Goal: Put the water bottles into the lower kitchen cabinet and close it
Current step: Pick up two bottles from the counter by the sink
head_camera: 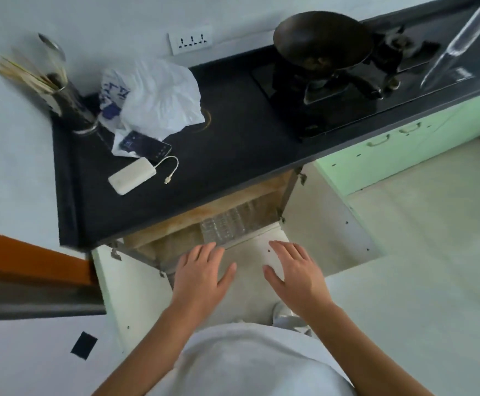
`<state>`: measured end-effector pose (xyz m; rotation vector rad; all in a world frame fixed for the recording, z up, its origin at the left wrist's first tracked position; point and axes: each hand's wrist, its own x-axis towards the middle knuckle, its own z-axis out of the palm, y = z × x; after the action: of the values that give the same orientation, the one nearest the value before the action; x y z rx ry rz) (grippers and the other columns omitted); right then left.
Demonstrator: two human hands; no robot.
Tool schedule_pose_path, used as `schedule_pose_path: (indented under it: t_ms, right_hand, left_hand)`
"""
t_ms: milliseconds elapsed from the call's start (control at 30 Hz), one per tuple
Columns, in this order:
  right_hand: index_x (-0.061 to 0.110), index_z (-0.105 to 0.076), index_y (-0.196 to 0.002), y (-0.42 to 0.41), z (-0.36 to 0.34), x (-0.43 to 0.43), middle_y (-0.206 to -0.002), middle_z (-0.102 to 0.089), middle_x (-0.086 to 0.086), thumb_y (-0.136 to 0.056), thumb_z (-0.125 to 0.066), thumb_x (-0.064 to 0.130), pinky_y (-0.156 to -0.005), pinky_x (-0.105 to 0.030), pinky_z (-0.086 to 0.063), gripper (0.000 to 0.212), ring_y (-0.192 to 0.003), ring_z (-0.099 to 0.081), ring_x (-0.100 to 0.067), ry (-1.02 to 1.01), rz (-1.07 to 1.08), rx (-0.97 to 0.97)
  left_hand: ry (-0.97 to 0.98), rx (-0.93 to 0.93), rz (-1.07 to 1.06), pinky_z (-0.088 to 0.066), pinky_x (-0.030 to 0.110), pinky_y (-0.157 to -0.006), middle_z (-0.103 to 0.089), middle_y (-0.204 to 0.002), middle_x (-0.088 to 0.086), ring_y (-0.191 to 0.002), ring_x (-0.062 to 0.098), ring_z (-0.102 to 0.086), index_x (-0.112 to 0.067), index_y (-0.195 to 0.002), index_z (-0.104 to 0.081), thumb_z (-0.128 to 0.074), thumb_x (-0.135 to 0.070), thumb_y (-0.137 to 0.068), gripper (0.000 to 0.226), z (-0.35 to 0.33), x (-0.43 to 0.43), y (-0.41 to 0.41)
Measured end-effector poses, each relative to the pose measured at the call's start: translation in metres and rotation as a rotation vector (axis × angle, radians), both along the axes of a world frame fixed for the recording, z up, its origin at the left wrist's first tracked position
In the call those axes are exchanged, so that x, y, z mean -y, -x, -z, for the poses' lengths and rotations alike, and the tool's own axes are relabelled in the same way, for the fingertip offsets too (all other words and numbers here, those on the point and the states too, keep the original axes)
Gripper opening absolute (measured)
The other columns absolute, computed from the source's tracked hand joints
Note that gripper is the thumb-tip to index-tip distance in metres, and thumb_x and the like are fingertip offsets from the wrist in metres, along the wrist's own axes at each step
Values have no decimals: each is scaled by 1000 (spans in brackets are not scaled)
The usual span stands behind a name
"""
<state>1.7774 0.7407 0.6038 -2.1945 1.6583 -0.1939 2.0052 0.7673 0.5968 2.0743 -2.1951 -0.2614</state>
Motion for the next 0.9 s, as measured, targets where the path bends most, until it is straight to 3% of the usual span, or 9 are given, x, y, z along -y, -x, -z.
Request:
schedule_pose_path:
  t_ms: [233,500,733,900]
  right_hand:
    - [17,-49,-146,69,1,-73,-143,-57,3,-95,-41,55,-103,-38,-48,64,-133,-50,-23,64,300,-49]
    - [18,-56,-141,165,-11,-147,-141,-60,5,-97,-42,54,-100,-40,-53,58,-133,-53,-22,157,632,-134]
    - [14,-60,-137,230,7,-190,-135,-64,1,-94,-48,51,-94,-39,-55,58,-125,-58,-24,165,858,-121]
    - [12,-64,-131,271,25,-189,-129,-67,1,-93,-49,48,-88,-38,-58,55,-116,-63,-24,184,922,-82]
  left_hand:
    - [1,-32,328,-49,45,-101,-66,-133,4,-123,24,-60,-17,-132,-65,-28,-60,-100,65,-4,13,52]
    - [61,87,692,-55,49,-93,-73,-118,12,-108,30,-69,-11,-115,-74,-37,-57,-94,62,-25,31,156]
    - [86,78,866,-53,46,-93,-71,-121,11,-107,30,-68,-11,-121,-71,-39,-56,-94,62,-27,32,259]
    - [185,56,945,-54,42,-87,-71,-112,6,-99,27,-68,-12,-116,-68,-42,-53,-95,53,-29,33,313]
